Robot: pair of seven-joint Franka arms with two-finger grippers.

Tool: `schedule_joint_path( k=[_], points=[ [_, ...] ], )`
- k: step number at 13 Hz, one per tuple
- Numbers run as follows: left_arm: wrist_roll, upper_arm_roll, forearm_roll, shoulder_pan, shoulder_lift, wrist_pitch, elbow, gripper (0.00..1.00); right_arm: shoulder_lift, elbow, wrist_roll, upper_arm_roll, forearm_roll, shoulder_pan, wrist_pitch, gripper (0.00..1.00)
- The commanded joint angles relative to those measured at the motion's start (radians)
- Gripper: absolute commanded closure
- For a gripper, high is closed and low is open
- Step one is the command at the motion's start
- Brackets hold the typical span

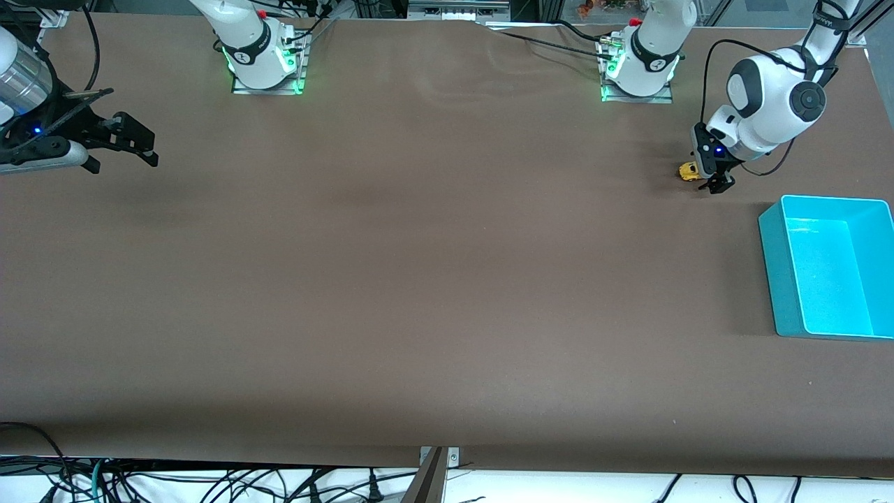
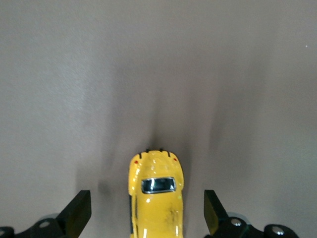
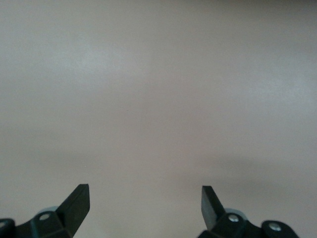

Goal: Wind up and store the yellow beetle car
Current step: 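Lift the car with the left gripper and carry it to the cyan box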

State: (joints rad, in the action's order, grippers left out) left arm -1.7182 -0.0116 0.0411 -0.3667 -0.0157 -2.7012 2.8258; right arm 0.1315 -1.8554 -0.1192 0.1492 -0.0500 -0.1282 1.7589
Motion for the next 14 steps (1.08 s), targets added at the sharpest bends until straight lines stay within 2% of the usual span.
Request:
schedule_joint_path(
  k=[1, 3, 4, 5, 6, 11, 12, 14],
  points=[
    [-0.024, 0.024, 0.020, -0.009, 0.039, -0.058, 0.078, 0.00, -0.038, 0.057, 0.016, -0.023, 0.024, 0.027, -0.021, 0.00],
    [-0.075, 0.025, 0.020, -0.011, 0.036, -0.094, 0.083, 0.00, -0.046, 0.061, 0.018, -0.023, 0.048, 0.027, -0.013, 0.00],
    [-0.093, 0.027, 0.020, -0.014, 0.037, -0.097, 0.083, 0.07, -0.052, 0.071, 0.019, -0.023, 0.050, 0.028, -0.012, 0.00],
    [-0.096, 0.035, 0.020, -0.014, 0.037, -0.097, 0.083, 0.29, -0.065, 0.073, 0.018, -0.022, 0.044, 0.032, -0.007, 0.00],
    [-0.096, 0.050, 0.020, -0.014, 0.037, -0.097, 0.083, 0.44, -0.067, 0.071, 0.019, -0.020, 0.044, 0.035, -0.006, 0.00],
    [-0.096, 0.051, 0.020, -0.014, 0.040, -0.095, 0.080, 0.89, -0.102, 0.070, 0.012, -0.025, 0.036, 0.047, 0.014, 0.00],
    [-0.096, 0.051, 0.020, -0.014, 0.040, -0.095, 0.078, 0.96, -0.098, 0.073, 0.004, -0.040, 0.036, 0.048, 0.016, 0.00],
    [-0.098, 0.051, 0.020, -0.012, 0.048, -0.083, 0.070, 0.96, -0.099, 0.073, 0.004, -0.054, 0.036, 0.052, 0.019, 0.00]
  ],
)
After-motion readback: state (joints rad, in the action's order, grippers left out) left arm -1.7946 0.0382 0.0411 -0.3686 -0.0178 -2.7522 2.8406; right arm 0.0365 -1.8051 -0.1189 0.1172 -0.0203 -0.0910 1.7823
